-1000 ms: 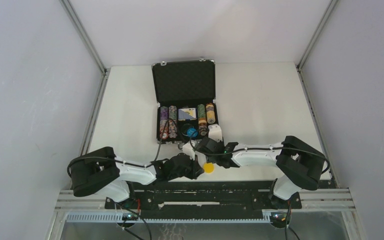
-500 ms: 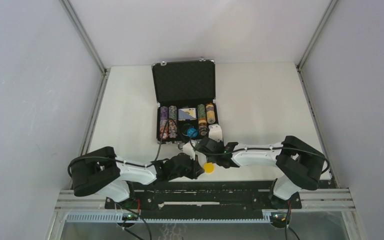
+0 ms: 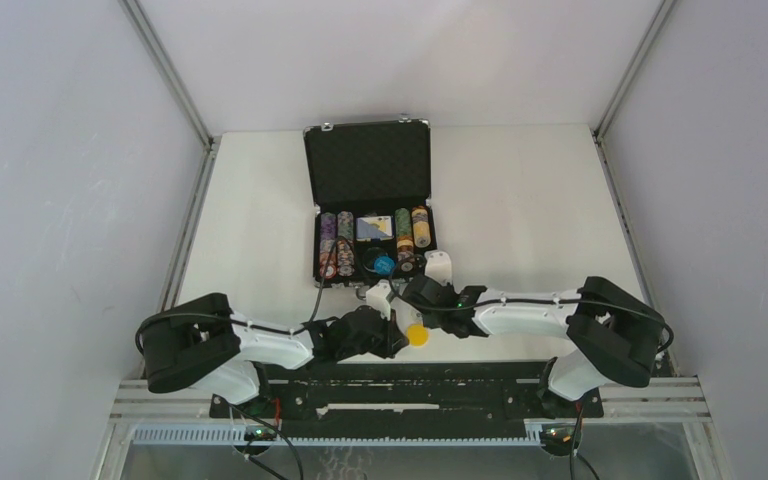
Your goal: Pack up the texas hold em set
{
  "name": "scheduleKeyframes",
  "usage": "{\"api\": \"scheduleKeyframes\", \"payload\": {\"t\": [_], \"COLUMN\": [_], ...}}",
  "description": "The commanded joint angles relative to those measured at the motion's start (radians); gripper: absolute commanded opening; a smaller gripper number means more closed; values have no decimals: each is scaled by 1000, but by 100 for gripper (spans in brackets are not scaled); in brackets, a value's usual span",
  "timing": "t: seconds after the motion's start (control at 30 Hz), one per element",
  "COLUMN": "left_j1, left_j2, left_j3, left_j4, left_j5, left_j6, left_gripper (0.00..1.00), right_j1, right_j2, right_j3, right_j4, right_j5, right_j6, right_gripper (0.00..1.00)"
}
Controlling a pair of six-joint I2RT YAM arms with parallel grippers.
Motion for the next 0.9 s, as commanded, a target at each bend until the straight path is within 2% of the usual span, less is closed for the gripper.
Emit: {"api": "scheduleKeyframes", "payload": {"t": [0.0,0.17,0.4,0.57,0.63,0.77,0.87], "left_j1": [2,2,8,8,8,8,12], "left_j2": [15,18,20,-87,-147,-265,-344], "left_j3": [30,31,42,20,26,23,21], "left_j4": [-58,-60,-83,-81,-117,-192,-268], "left_j5": [-26,-31,-44,-98,-125,-202,-282], "left_j6": [16,15,10,34,59,83,94], "left_gripper": [0,0,0,1,7,24,31], "right_j1": [-14,-19,-10,19,25,29,36], "right_j2": [-40,-46,21,44,44,52,70], "right_j3": [-8,-5,17,41,42,42,46], "right_j4": [-2,4,31,30,29,41,50], "right_j5": [-13,-19,-34,-42,-43,-59,-70], "right_j6": [-12,-26,-38,-34,-31,-31,-30], "right_gripper": [25,31,30,30,29,29,28]}}
